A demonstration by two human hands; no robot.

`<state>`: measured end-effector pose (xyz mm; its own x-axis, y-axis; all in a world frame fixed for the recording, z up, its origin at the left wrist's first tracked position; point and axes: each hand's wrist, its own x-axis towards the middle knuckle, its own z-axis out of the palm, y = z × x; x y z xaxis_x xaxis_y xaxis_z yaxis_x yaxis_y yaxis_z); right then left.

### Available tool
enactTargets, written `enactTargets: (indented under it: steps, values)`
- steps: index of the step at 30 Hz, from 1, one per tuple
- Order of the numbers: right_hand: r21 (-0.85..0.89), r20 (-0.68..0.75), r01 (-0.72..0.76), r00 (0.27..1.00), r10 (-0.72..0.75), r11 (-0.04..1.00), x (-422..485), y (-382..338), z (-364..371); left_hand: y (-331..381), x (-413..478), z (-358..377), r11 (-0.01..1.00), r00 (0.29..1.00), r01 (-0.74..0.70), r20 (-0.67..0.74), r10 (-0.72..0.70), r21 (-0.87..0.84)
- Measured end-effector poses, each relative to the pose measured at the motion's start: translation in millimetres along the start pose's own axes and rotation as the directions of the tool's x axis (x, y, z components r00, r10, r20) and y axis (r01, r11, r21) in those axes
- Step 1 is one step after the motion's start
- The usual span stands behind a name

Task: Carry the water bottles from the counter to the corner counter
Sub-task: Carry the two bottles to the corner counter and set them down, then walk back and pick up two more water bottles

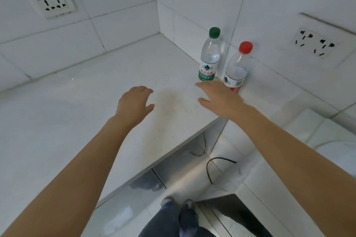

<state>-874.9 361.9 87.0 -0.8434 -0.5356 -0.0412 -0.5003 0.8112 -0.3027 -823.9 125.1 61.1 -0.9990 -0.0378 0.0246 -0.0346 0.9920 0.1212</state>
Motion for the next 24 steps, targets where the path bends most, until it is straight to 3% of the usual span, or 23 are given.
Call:
enactTargets:
  steps: [4,10,24]
  values:
    - [0.027,0.147,0.081,0.986,-0.084,0.996,-4.9,-26.4,10.2,-24.4,-47.9,-3.5,0.991,0.991,0.131,-0.016,-0.131,-0.012]
    - [0.023,0.219,0.205,0.954,-0.205,0.978,-31.7,-66.8,18.9,-31.2,-120.3,-14.3,0.975,0.973,0.222,-0.056,-0.223,-0.020]
    - [0.054,0.128,0.389,0.911,-0.393,0.920,-203.8,-150.9,44.4,-8.9,-361.2,-6.9,0.892,0.885,0.442,-0.112,-0.451,-0.095]
